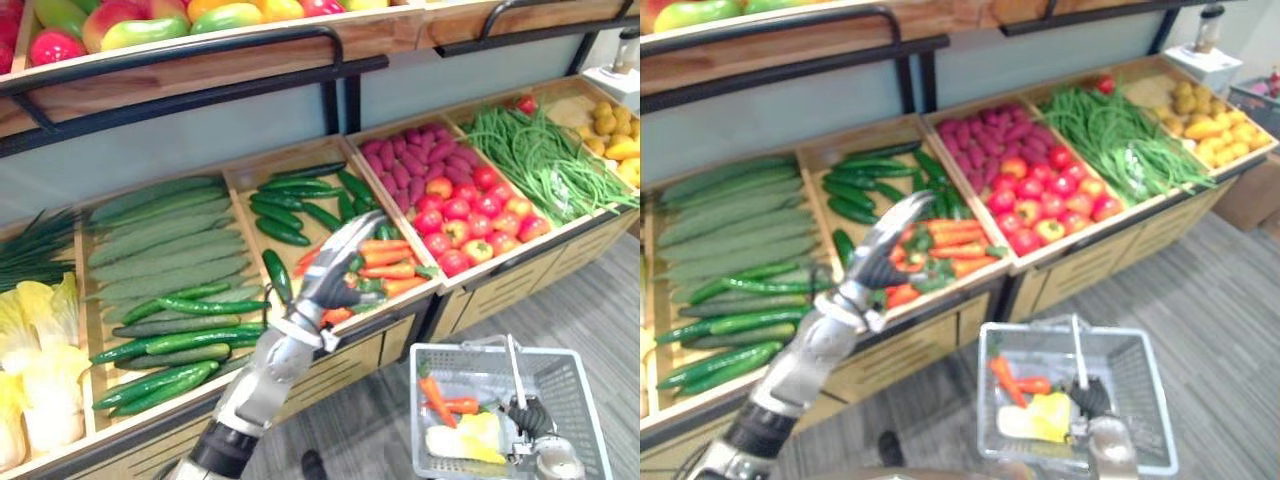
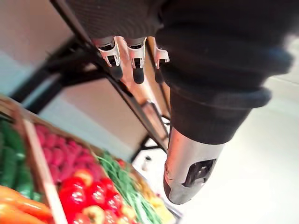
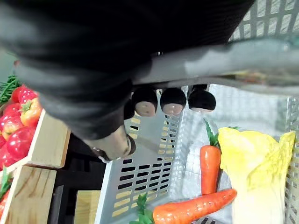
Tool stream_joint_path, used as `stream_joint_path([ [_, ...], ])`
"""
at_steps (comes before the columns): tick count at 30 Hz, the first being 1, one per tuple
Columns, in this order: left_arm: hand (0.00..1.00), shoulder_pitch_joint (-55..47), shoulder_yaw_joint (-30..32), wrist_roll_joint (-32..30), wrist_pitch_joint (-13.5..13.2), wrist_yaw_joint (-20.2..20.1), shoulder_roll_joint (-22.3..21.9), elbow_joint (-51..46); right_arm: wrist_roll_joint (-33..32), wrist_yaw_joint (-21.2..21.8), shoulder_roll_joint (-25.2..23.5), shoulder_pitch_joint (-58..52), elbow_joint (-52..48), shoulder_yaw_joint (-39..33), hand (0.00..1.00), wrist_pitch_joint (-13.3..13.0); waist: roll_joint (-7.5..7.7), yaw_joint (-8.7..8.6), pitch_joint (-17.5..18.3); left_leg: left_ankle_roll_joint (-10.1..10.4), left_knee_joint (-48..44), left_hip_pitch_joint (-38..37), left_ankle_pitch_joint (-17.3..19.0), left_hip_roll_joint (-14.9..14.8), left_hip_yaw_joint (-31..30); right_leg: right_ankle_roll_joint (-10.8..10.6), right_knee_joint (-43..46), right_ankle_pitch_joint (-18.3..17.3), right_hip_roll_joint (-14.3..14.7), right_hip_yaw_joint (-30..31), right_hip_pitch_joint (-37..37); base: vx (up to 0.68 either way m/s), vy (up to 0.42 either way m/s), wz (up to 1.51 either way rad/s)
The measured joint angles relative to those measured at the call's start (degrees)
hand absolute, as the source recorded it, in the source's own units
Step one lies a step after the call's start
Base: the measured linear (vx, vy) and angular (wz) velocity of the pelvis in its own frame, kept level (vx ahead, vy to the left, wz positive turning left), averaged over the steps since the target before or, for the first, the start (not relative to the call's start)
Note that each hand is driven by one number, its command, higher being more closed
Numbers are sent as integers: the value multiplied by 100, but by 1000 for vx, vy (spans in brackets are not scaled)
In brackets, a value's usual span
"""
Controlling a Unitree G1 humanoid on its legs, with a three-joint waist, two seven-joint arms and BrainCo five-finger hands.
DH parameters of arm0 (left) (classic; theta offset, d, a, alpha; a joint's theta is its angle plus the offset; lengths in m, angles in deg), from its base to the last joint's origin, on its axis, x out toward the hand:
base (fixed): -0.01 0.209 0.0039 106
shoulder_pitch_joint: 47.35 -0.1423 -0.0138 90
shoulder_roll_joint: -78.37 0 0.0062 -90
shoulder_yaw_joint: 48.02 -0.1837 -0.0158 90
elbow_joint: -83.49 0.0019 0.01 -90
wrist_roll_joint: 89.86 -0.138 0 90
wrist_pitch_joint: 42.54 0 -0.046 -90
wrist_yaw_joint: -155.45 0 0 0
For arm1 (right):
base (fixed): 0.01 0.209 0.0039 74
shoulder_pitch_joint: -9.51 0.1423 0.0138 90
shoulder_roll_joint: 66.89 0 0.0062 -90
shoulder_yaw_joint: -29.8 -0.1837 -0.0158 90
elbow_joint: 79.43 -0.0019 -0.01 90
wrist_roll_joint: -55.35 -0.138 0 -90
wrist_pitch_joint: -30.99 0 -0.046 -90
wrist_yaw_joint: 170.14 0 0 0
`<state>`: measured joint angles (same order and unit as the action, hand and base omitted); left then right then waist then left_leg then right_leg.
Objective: Pick vegetable in the basket
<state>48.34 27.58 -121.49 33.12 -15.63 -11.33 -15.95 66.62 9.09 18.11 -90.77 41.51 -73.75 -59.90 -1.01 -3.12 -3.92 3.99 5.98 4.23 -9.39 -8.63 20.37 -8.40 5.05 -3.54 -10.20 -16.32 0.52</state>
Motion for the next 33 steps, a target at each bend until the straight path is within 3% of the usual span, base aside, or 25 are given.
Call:
stream_joint_path([
  [3, 0, -595, 643, 27, 15, 263, -139, -236, 0, -71, -107, 17, 290, -60, 100, -16, 47, 29, 66, -3, 0, 23, -8, -11, -46, 3, -25, -1, 25, -48, 18, -2, -1, 8],
  [7, 0, -1313, 1543, 234, 224, 604, -515, -294, 0, -164, -204, 0, 583, -241, 100, -31, 64, 93, 82, 5, 0, -32, -1, -11, -53, 5, -68, 0, 34, -60, 109, 2, -1, 1],
  [13, 0, -2069, 1738, 239, 300, 635, -811, -281, 3, -164, -255, -14, 797, -287, 100, -32, 95, 182, 176, -7, 0, 50, -12, -6, -135, 75, -117, -45, 65, -168, 103, 4, 0, 7],
  [17, 0, -2510, 2114, 388, 293, 654, -1212, 679, 4, -232, -445, -86, 809, -402, 100, -43, 95, 186, 196, 9, 0, 35, -35, -4, -342, 123, -88, -129, 86, -360, 223, 17, -14, 22],
  [26, 0, -2848, 2742, 445, 472, 797, -1320, 3179, -6, -440, -566, -271, 814, -397, 100, -109, 86, 303, 203, 18, 0, -84, 7, 12, -527, 79, -81, -319, 91, -632, 483, 14, -18, 15],
  [33, 0, -2763, 3128, 472, 634, 978, -1387, 4505, -54, -644, -707, -341, 908, -474, 100, -237, 96, 322, 196, 77, 1, -92, 13, 77, -689, 77, 3, -417, 43, -818, 594, 38, -20, 13],
])
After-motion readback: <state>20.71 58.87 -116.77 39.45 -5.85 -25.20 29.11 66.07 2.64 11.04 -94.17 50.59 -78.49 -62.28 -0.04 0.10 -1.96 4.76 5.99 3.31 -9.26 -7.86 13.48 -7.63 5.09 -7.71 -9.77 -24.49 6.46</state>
